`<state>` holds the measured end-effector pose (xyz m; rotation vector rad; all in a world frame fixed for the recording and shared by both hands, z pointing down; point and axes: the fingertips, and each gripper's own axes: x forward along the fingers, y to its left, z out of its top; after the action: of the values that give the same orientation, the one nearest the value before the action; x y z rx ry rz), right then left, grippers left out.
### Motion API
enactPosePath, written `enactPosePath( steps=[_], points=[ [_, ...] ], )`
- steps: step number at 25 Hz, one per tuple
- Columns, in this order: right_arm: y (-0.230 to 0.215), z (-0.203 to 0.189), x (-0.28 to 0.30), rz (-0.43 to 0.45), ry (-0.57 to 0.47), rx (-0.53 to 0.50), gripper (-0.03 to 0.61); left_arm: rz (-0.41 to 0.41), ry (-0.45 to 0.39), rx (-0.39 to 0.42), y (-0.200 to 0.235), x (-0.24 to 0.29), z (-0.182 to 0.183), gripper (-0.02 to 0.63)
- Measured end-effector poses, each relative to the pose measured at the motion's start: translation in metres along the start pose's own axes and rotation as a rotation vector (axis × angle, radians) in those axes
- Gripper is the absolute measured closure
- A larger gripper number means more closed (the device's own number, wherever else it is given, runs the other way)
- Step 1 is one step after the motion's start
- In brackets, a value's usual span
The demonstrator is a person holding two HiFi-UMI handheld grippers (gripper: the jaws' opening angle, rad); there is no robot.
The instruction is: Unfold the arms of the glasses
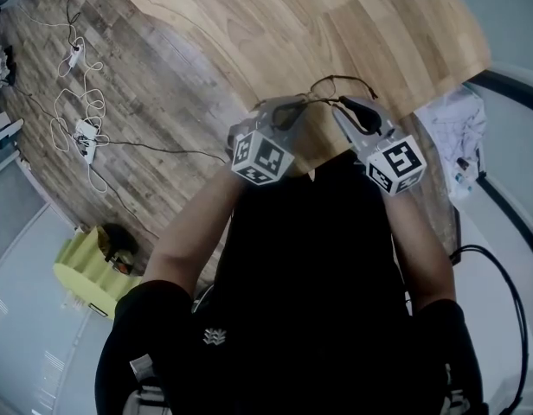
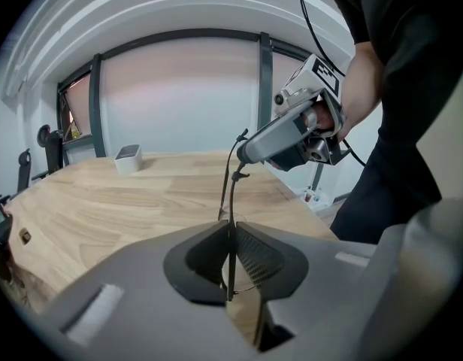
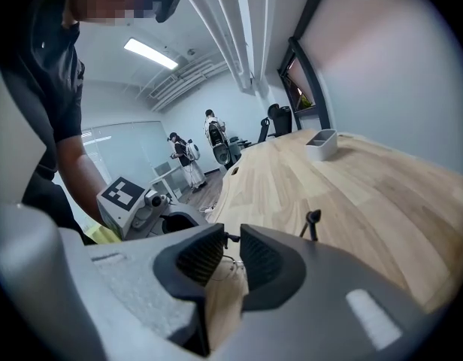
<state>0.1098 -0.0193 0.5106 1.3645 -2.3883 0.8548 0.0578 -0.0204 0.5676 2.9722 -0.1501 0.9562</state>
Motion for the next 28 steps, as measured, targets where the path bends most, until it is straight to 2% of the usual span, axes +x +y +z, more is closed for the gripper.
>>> enactPosePath(
  steps=[6,12,16,28],
  points=[
    [0.004,0.004,0.003,0.035,0.020,-0.031,0.550,0.013,-0.007,-0.001,0.000,-0.003,0.001,0.578],
    [0.021,0.008,0.005,0.077,0.035,-0.082,0.555,0.031,0.002,-0.030,-0.001,-0.008,-0.005,0.578],
    [0.029,0.011,0.008,0.093,0.042,-0.110,0.555,0.057,-0.005,-0.041,-0.001,-0.018,-0.004,0.552],
    [0.048,0.016,0.013,0.124,0.072,-0.193,0.555,0.215,-0.058,-0.127,0.009,-0.082,-0.008,0.549]
  ],
)
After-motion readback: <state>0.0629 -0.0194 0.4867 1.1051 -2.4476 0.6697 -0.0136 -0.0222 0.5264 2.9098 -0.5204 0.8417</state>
